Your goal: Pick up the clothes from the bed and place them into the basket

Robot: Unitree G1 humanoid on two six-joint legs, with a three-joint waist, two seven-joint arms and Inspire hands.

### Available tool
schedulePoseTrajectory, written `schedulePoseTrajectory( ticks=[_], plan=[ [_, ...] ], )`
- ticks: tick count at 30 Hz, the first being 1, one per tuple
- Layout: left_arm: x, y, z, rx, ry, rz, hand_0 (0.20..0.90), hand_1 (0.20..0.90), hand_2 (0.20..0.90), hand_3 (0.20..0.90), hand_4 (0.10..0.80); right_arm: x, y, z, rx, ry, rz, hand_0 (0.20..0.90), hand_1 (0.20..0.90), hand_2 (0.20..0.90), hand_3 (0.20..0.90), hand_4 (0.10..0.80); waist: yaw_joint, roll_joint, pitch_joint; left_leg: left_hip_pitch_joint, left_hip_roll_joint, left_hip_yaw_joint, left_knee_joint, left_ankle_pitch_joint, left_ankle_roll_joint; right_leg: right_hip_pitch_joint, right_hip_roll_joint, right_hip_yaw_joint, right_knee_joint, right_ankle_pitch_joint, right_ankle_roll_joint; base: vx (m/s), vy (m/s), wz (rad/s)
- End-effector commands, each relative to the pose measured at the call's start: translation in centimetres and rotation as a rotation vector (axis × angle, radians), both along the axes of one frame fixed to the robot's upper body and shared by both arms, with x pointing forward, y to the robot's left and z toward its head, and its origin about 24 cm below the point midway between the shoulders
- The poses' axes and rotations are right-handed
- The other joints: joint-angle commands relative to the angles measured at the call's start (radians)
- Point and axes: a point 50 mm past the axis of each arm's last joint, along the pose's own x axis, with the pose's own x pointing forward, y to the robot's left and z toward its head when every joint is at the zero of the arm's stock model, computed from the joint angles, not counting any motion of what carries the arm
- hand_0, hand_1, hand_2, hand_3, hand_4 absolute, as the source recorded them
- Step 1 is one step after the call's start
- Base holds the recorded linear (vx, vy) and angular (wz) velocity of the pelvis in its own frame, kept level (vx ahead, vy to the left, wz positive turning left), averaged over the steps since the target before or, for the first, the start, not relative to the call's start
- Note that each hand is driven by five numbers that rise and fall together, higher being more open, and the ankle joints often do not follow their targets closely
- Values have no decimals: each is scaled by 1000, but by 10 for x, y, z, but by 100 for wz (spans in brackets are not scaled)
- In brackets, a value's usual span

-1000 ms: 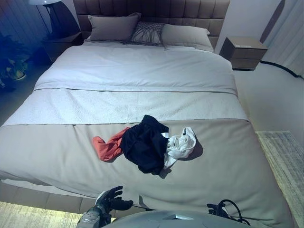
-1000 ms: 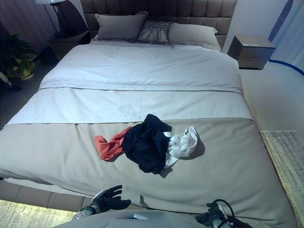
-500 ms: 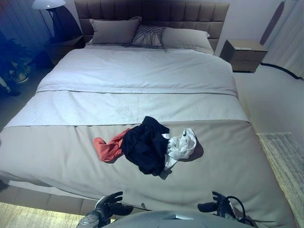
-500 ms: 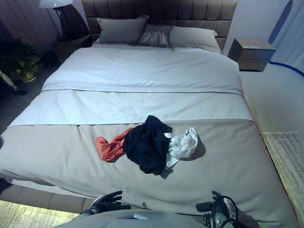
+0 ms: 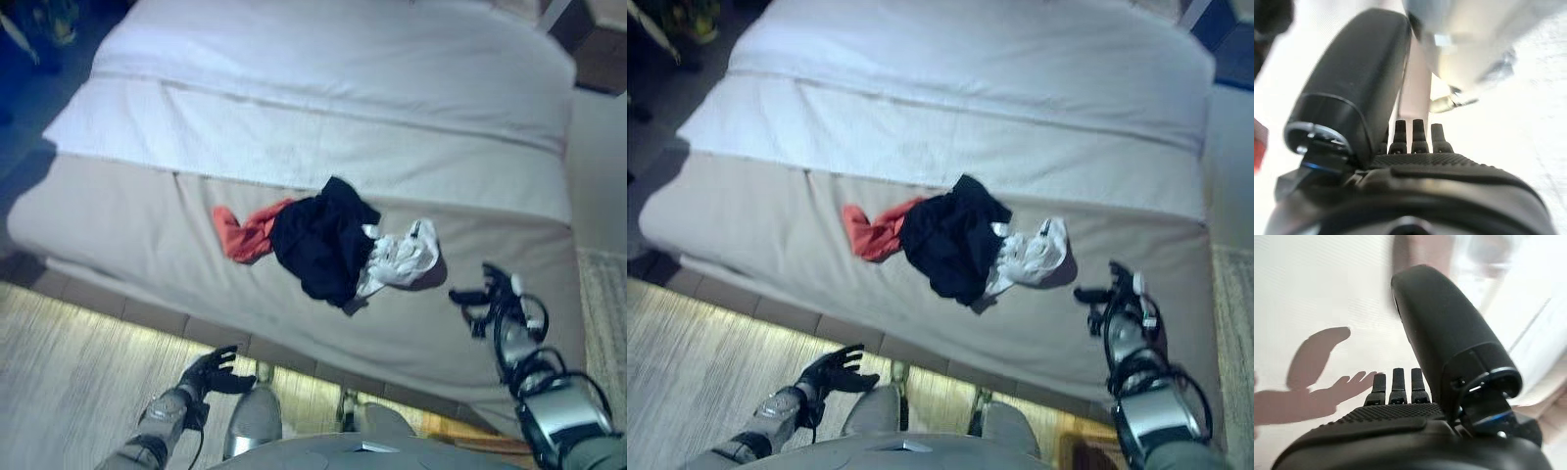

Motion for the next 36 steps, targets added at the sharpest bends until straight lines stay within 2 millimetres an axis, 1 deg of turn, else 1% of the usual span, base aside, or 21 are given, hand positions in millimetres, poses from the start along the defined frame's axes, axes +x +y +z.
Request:
schedulePoseTrajectory(
  ticks=[1,2,3,6,8,10,11,13,14,15,18,21,24,26,27,31,32,34,36],
  plan=[
    [4,10,8,19,-56,-3,900,900,900,900,800,26,-8,51,-9,-226,63,900,900,900,900,800,35,1,10,-97,-58,37,109,-60,60,-92,-42,-35,190,-48,-7,-51,-14,6],
    [5,10,8,18,-60,-4,900,900,900,900,800,29,-8,56,-9,-244,73,900,900,900,900,800,37,4,14,-107,-59,35,117,-59,60,-101,-44,-39,198,-50,-9,-37,9,3],
    [7,9,10,12,-69,-7,900,900,900,900,800,35,-10,69,5,-289,89,900,900,900,900,800,45,15,28,-138,-62,29,144,-63,59,-125,-48,-49,228,-63,-17,-19,22,6],
    [7,5,9,-6,-79,-9,900,900,900,900,800,40,-16,89,6,-341,84,900,900,900,900,800,52,36,46,-177,-70,19,173,-60,55,-165,-59,-63,266,-76,-28,6,42,12],
    [6,3,9,-24,-85,-15,900,900,900,900,800,43,-22,98,-21,-340,65,900,900,900,900,800,57,51,56,-198,-74,15,187,-58,53,-186,-68,-68,284,-81,-31,-1,51,16],
    [10,1,11,-41,-104,-24,900,900,900,900,800,46,-28,108,-19,-336,50,900,900,900,900,800,60,66,71,-234,-76,13,209,-54,52,-223,-79,-76,311,-84,-34,-45,41,11],
    [11,0,11,-44,-108,-22,900,900,900,900,800,47,-29,110,-19,-336,48,900,900,900,900,800,60,69,73,-240,-76,12,213,-54,52,-230,-80,-77,317,-85,-34,-69,42,9],
    [16,-1,14,-54,-134,-16,900,900,900,900,800,51,-33,120,-32,-324,58,900,900,900,900,800,64,89,90,-292,-76,9,247,-49,52,-286,-94,-86,373,-97,-43,-21,23,8],
    [16,-2,14,-55,-135,-12,900,900,900,900,800,51,-33,121,-34,-320,61,900,900,900,900,800,65,91,90,-291,-76,1,263,-80,45,-289,-93,-72,396,-126,-34,45,-8,7],
    [17,-2,15,-57,-143,-5,900,900,900,900,800,53,-33,124,-28,-312,65,900,900,900,900,800,67,98,98,-315,-75,2,284,-81,46,-315,-98,-73,427,-135,-39,57,-13,5],
    [20,0,18,-60,-158,5,900,900,900,900,800,55,-38,129,-22,-245,33,900,900,900,900,800,71,119,113,-373,-77,0,314,-73,48,-383,-108,-66,496,-155,-46,-41,7,-1],
    [22,1,21,-65,-179,2,900,900,900,900,800,52,-45,125,-26,-149,-8,900,900,900,900,800,79,136,126,-404,-81,-3,317,-60,53,-431,-116,-58,546,-169,-50,-59,15,0],
    [20,2,22,-50,-178,4,900,900,900,900,800,49,-50,120,-10,-87,-7,900,900,900,900,800,87,148,133,-415,-83,-3,320,-54,54,-448,-123,-55,578,-184,-55,-12,9,1],
    [19,6,22,-39,-173,20,900,900,900,900,800,49,-51,123,0,-85,4,900,900,900,900,800,90,159,136,-415,-85,-4,321,-51,52,-452,-127,-52,589,-190,-58,6,16,0],
    [18,7,22,-36,-171,30,900,900,900,900,800,49,-51,123,5,-95,-5,300,300,300,200,100,90,162,136,-412,-86,-6,322,-51,49,-448,-124,-50,588,-192,-60,0,0,0],
    [15,12,22,-28,-164,49,900,900,900,900,800,47,-51,119,29,-115,-17,300,300,300,200,100,88,164,132,-386,-83,1,301,-45,45,-428,-114,-50,572,-195,-61,15,28,4],
    [12,13,21,-17,-158,48,900,900,900,900,800,44,-51,113,43,-130,-23,300,300,300,200,100,87,159,129,-365,-80,3,288,-44,41,-404,-110,-54,550,-189,-60,0,0,0],
    [11,14,21,-6,-153,46,900,900,900,900,800,41,-53,110,28,-132,-30,300,300,300,200,100,85,154,127,-351,-77,4,281,-45,40,-387,-107,-57,536,-186,-60,0,0,0],
    [8,16,19,21,-136,34,900,900,900,900,800,36,-56,102,25,-124,-50,300,300,300,200,100,81,144,122,-331,-70,7,278,-45,35,-357,-105,-62,510,-173,-57,36,-58,3]
  ],
)
